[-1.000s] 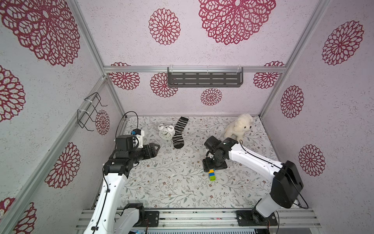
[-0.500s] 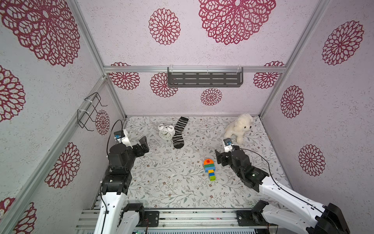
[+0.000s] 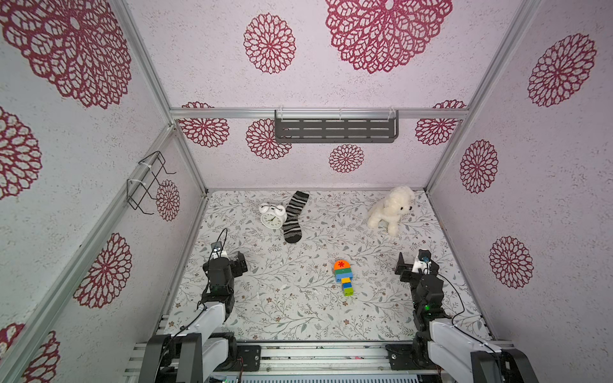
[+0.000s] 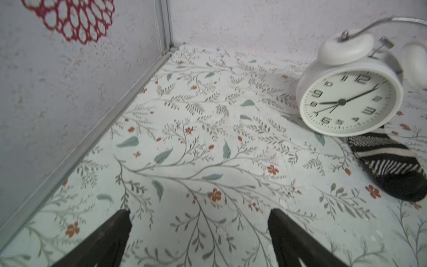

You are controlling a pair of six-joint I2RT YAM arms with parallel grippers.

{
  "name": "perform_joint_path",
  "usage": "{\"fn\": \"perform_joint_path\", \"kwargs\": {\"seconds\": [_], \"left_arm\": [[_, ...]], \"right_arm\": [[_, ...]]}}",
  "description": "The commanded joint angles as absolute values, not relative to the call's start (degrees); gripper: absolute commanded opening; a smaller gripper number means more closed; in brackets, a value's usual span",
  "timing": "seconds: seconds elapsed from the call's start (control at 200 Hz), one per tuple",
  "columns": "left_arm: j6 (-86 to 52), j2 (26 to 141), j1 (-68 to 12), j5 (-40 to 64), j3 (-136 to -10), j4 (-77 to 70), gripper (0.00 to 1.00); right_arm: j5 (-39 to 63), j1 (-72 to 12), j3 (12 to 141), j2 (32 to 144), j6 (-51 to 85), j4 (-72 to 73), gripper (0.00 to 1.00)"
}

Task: Assemble an ice cream with lego
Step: Reset both arms

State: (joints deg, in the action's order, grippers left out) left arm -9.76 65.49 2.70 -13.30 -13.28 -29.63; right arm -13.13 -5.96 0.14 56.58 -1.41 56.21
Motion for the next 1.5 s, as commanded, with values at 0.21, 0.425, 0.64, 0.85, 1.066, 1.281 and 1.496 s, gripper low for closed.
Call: {"fn": "perform_joint_path", "kwargs": {"seconds": [0.21,0.425,0.64,0.85,1.066,1.281,1.496], "left_arm": [[-3.65,80.3,9.1,7.06,-22.03,-44.08,0.97],[-7.08,87.78,10.95,3.86,-19.99,-56.4,0.97],[-8.09,89.12,11.16,3.11,-23.47,-52.07,0.97],[-8.27,88.59,11.12,2.93,-23.53,-50.99,0.97],[-8.2,88.59,10.91,2.65,-23.64,-50.81,0.97],[-8.16,88.59,10.81,2.37,-23.68,-50.7,0.97],[-8.0,88.62,10.72,2.15,-23.73,-50.69,0.97]], "right_arm": [[-4.12,-2.59,0.56,73.1,-1.58,83.57,0.9],[3.21,-0.9,7.79,87.32,-1.2,84.13,0.9],[4.74,-0.75,11.61,88.36,-1.22,78.33,0.99],[0.06,-1.22,11.61,87.95,-0.31,77.53,0.99],[-4.78,-1.8,10.54,87.89,0.87,79.53,0.99],[-1.76,-2.44,12.08,88.0,-1.14,76.79,0.99],[-2.72,-2.55,12.66,88.24,-0.88,75.86,0.99]]}}
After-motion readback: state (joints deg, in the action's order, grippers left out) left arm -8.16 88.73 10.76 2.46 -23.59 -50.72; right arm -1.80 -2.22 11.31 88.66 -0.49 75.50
